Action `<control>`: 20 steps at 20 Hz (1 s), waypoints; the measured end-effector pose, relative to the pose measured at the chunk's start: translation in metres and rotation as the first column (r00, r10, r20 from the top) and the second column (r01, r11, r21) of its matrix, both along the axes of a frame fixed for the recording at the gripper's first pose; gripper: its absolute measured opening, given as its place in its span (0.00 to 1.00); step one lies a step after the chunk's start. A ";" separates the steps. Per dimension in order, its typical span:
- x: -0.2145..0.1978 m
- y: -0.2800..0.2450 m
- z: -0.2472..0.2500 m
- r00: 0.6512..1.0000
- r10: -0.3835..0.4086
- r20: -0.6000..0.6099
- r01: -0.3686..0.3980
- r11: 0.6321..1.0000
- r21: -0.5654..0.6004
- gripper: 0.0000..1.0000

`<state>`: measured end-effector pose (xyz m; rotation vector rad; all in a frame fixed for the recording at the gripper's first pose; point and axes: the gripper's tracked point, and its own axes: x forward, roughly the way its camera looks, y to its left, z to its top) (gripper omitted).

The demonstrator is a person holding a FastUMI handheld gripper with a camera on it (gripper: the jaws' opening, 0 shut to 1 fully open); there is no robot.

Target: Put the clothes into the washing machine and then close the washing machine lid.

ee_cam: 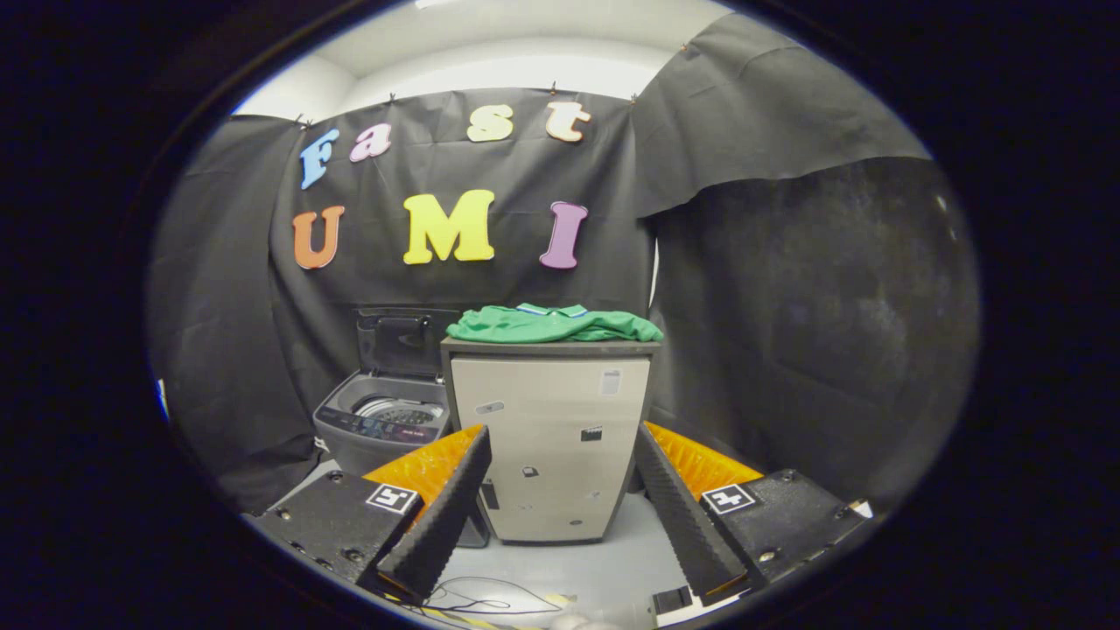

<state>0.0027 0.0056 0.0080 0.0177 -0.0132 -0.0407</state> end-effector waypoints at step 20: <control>0.162 -0.017 0.194 0.998 -0.037 0.056 0.036 0.999 0.020 1.00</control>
